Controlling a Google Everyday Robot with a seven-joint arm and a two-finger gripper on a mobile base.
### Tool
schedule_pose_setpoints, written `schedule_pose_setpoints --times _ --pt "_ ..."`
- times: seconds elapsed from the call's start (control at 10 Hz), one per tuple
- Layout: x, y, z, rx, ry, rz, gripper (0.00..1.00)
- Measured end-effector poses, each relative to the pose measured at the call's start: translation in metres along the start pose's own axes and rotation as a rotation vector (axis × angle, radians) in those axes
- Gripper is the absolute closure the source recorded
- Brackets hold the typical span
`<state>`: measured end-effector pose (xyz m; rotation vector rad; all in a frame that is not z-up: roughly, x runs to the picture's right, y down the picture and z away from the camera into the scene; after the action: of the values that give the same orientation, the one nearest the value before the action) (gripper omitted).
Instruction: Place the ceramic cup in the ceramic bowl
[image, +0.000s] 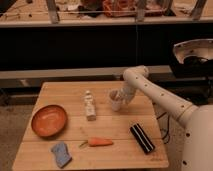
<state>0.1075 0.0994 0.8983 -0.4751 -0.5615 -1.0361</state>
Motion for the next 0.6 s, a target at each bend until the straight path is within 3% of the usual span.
schedule_pose_setpoints --times 0.2,0.3,0.6 --pt "0.001 0.000 0.000 0.000 -0.003 0.004 0.91" --pt "0.002 -0.001 -0.003 0.003 -0.003 0.005 0.96" --pt "-0.002 -0.005 -0.021 0.006 0.003 0.002 0.99"
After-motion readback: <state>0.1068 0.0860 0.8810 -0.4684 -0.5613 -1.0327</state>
